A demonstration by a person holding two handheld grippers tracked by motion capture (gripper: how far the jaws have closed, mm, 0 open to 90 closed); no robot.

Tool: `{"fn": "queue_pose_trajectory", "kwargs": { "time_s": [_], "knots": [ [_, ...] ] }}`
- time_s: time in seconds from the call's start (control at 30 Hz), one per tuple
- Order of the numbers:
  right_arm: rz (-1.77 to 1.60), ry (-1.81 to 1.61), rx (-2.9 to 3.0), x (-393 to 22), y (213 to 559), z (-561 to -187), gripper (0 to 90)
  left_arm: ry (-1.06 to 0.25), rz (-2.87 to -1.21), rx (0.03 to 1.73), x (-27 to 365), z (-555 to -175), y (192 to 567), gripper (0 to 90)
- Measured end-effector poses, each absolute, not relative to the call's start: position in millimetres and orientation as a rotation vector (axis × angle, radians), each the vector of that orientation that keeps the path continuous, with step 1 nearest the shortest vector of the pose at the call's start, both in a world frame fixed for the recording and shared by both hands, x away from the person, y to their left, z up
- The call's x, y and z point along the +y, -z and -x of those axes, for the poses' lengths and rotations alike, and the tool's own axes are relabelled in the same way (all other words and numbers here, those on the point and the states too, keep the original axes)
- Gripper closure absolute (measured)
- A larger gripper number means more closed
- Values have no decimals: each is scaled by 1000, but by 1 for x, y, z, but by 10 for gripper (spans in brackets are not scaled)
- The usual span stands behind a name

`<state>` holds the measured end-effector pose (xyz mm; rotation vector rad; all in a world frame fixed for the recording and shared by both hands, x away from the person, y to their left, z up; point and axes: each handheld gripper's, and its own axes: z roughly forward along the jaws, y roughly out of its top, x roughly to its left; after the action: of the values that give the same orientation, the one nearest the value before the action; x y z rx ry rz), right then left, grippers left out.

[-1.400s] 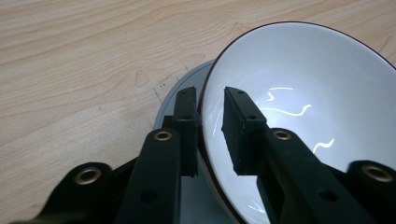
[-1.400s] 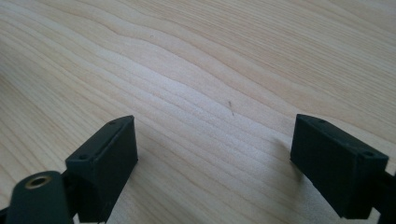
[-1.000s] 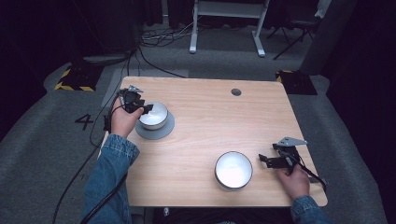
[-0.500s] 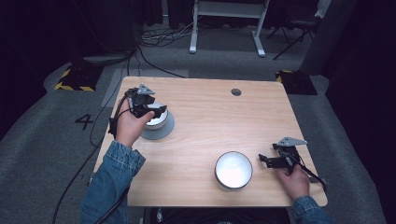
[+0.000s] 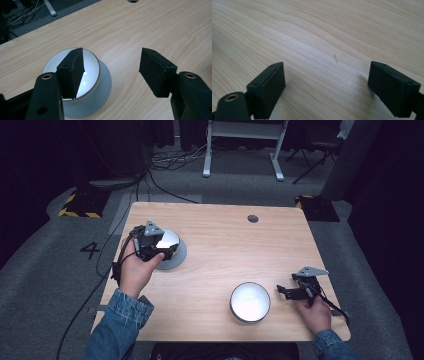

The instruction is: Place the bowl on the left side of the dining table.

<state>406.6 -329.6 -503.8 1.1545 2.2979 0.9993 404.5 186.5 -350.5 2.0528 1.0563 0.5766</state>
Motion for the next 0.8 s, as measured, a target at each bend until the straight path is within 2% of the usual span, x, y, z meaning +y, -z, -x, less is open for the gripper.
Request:
{"fn": "queue_pose_trajectory", "kwargs": {
  "time_s": [0.33,0.47,0.67,0.8],
  "knots": [
    [-1154,-999,2298,-330,504,-407,143,-607,-2067,1056,201,-368,354,339],
    [-1155,-999,2298,-330,504,-407,143,-592,-2005,1032,204,-348,359,338],
    [-1154,-1000,2298,-330,504,-407,143,-586,-2010,1028,201,-342,363,332],
    [-1154,-999,2298,-330,504,-407,143,-562,-2002,1083,202,-340,377,331]
  ]
}}
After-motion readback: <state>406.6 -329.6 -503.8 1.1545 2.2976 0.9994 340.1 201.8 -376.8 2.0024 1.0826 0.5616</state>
